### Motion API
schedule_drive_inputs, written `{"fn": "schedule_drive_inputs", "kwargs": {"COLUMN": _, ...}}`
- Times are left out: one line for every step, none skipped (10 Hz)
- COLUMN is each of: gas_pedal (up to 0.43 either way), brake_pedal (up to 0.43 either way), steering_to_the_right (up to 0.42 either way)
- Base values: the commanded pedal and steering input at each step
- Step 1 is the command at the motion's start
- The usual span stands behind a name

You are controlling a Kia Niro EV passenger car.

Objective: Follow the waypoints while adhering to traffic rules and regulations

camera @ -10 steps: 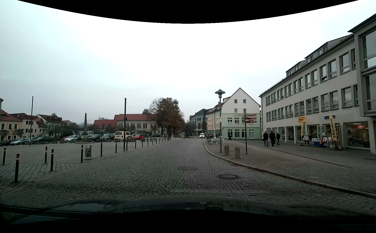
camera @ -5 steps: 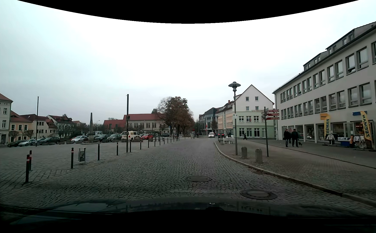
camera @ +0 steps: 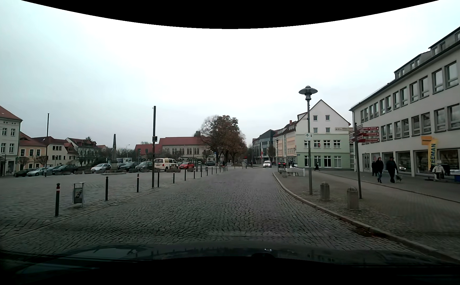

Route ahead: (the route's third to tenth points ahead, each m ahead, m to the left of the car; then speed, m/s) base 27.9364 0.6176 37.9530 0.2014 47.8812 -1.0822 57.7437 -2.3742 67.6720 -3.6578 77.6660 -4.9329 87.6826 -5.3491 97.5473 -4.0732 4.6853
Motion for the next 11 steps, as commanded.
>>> {"fn": "schedule_drive_inputs", "kwargs": {"gas_pedal": 0.197, "brake_pedal": 0.000, "steering_to_the_right": -0.020}}
{"fn": "schedule_drive_inputs", "kwargs": {"gas_pedal": 0.197, "brake_pedal": 0.000, "steering_to_the_right": -0.010}}
{"fn": "schedule_drive_inputs", "kwargs": {"gas_pedal": 0.197, "brake_pedal": 0.000, "steering_to_the_right": 0.003}}
{"fn": "schedule_drive_inputs", "kwargs": {"gas_pedal": 0.197, "brake_pedal": 0.000, "steering_to_the_right": 0.012}}
{"fn": "schedule_drive_inputs", "kwargs": {"gas_pedal": 0.197, "brake_pedal": 0.000, "steering_to_the_right": 0.016}}
{"fn": "schedule_drive_inputs", "kwargs": {"gas_pedal": 0.189, "brake_pedal": 0.000, "steering_to_the_right": 0.016}}
{"fn": "schedule_drive_inputs", "kwargs": {"gas_pedal": 0.169, "brake_pedal": 0.000, "steering_to_the_right": 0.018}}
{"fn": "schedule_drive_inputs", "kwargs": {"gas_pedal": 0.157, "brake_pedal": 0.000, "steering_to_the_right": 0.022}}
{"fn": "schedule_drive_inputs", "kwargs": {"gas_pedal": 0.150, "brake_pedal": 0.000, "steering_to_the_right": 0.024}}
{"fn": "schedule_drive_inputs", "kwargs": {"gas_pedal": 0.138, "brake_pedal": 0.000, "steering_to_the_right": 0.025}}
{"fn": "schedule_drive_inputs", "kwargs": {"gas_pedal": 0.138, "brake_pedal": 0.000, "steering_to_the_right": 0.031}}
